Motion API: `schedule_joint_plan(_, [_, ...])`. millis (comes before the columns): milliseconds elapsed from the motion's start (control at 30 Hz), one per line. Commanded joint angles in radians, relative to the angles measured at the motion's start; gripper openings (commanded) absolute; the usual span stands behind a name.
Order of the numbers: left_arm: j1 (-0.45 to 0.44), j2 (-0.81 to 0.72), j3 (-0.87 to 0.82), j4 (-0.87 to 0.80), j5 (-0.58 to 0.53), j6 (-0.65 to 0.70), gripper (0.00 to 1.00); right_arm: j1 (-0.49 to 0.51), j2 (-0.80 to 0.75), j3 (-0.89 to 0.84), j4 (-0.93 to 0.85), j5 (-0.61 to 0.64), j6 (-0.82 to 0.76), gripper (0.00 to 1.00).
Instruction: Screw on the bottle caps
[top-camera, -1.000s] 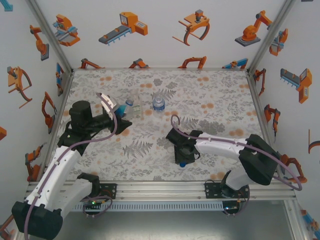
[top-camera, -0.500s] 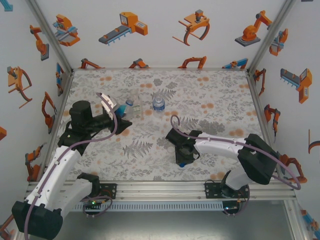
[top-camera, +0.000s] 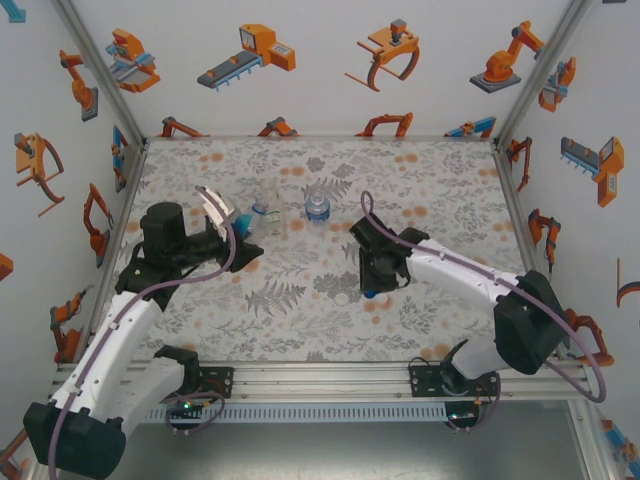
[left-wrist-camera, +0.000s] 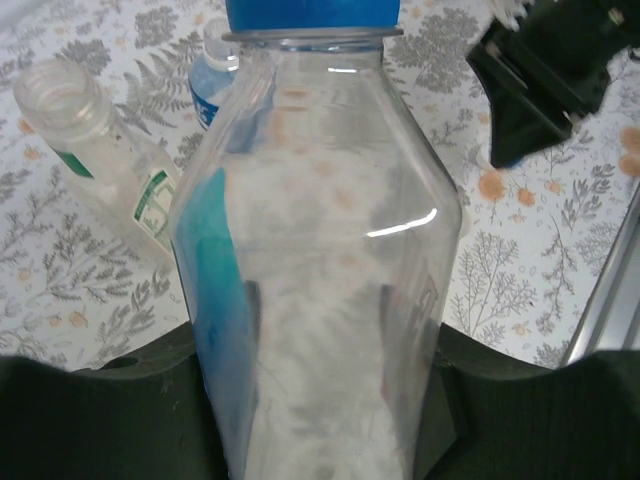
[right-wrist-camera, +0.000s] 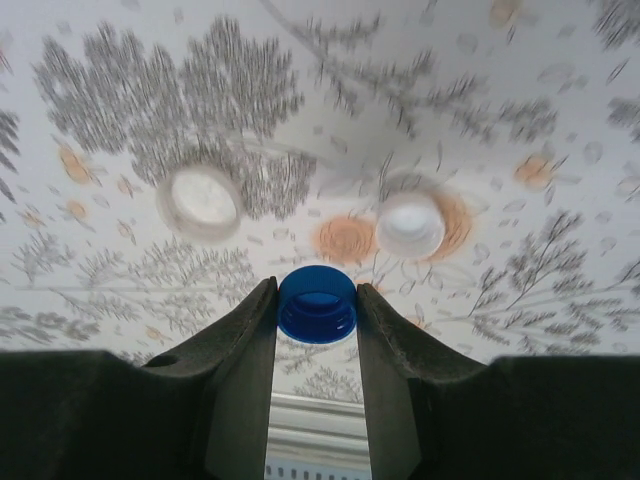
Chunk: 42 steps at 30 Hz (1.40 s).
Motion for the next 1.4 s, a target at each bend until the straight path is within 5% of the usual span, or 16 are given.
schedule_joint_plan(0, [0.003,-0.043,0.043,-0.087,0.001,0.012,0.0,-0.064,0.075,0.08,-0.029,-0.049,-0.123,0.26])
schedule_joint_plan(600, [0.003,-0.127,-0.084,0.047,-0.069,-0.064,0.0,-0.131,0.429,0.274,0.004,-0.091,-0.223,0.33])
schedule_joint_plan(900, [0.003,-0.126,-0.083,0.047,-0.071,-0.065,0.0,-0.131,0.373,0.265,-0.002,-0.093,-0.206,0.43])
schedule_joint_plan(1367, [0.003,-0.115,-0.082,0.064,-0.06,-0.072,0.01,-0.131,0.284,0.168,0.066,-0.119,-0.15,0.44])
